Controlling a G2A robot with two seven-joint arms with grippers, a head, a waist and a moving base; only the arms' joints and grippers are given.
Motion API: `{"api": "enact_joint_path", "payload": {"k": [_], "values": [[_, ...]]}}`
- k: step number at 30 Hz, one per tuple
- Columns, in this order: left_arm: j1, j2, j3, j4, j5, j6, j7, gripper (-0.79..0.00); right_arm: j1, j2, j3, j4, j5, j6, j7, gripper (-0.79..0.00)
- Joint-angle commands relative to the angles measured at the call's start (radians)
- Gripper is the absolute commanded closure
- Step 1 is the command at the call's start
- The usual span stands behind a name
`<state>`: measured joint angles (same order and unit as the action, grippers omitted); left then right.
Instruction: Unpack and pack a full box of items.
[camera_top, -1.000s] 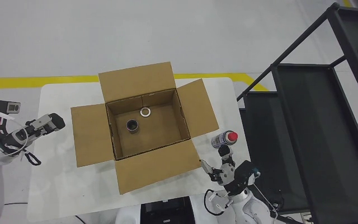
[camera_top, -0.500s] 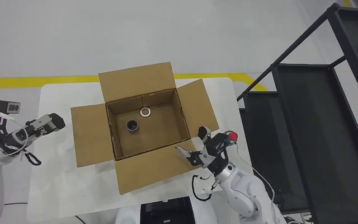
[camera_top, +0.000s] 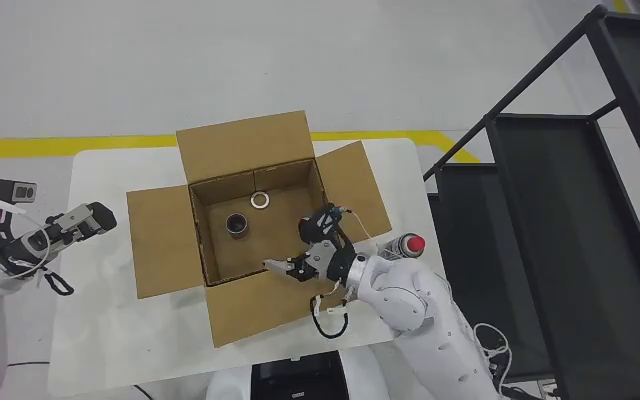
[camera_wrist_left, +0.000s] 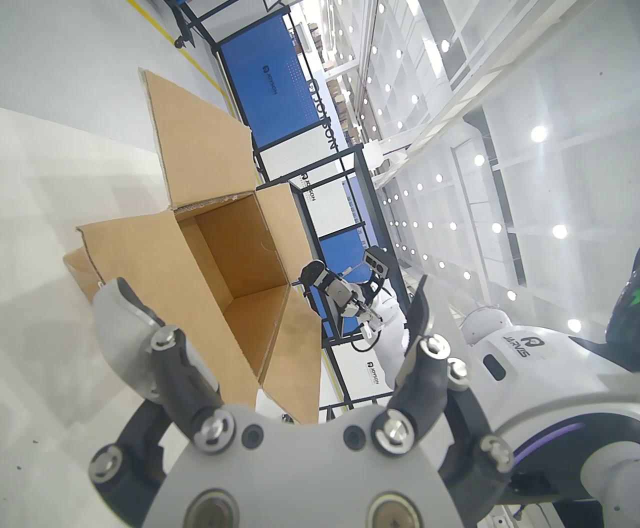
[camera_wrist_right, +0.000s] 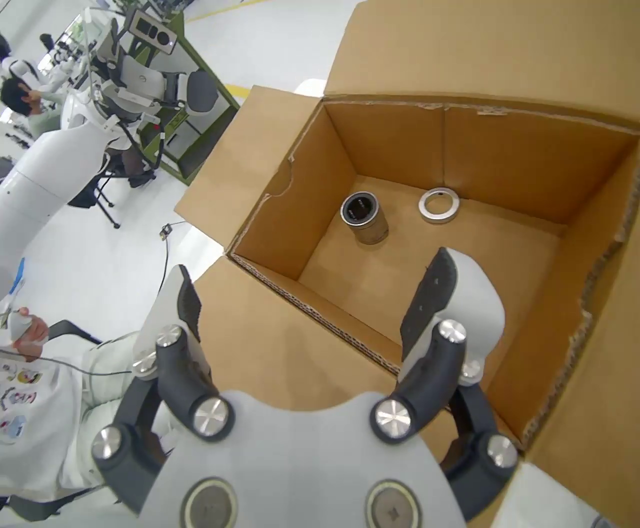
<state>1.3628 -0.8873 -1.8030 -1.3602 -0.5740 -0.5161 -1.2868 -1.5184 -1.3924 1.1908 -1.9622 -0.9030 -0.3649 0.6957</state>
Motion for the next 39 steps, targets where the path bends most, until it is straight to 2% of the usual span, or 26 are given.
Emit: {"api": "enact_joint_path", "payload": {"k": [1,5,7,9,33,35,39], "values": [[0.000,0.000,0.000,0.000,0.000,0.000,0.000,-0.785,0.049,0.000,-0.022,0.022,0.012,0.001,0.055,-0.785],[0.000,0.000,0.000,0.000,0.000,0.000,0.000,-0.785,0.140,-0.002,-0.077,0.076,0.001,0.010,0.141,-0.785],[0.000,0.000,0.000,0.000,0.000,0.000,0.000,-0.785,0.175,-0.006,-0.105,0.108,0.048,0.024,0.174,-0.785],[0.000,0.000,0.000,0.000,0.000,0.000,0.000,-0.785,0.216,-0.006,-0.120,0.119,0.013,0.023,0.204,-0.785],[0.000,0.000,0.000,0.000,0.000,0.000,0.000,-0.785,0.227,-0.006,-0.117,0.126,0.008,0.029,0.194,-0.785],[0.000,0.000,0.000,0.000,0.000,0.000,0.000,-0.785,0.270,-0.007,-0.134,0.162,0.005,0.025,0.220,-0.785],[0.000,0.000,0.000,0.000,0.000,0.000,0.000,-0.785,0.398,-0.021,-0.182,0.320,0.104,0.011,0.280,-0.785]]}}
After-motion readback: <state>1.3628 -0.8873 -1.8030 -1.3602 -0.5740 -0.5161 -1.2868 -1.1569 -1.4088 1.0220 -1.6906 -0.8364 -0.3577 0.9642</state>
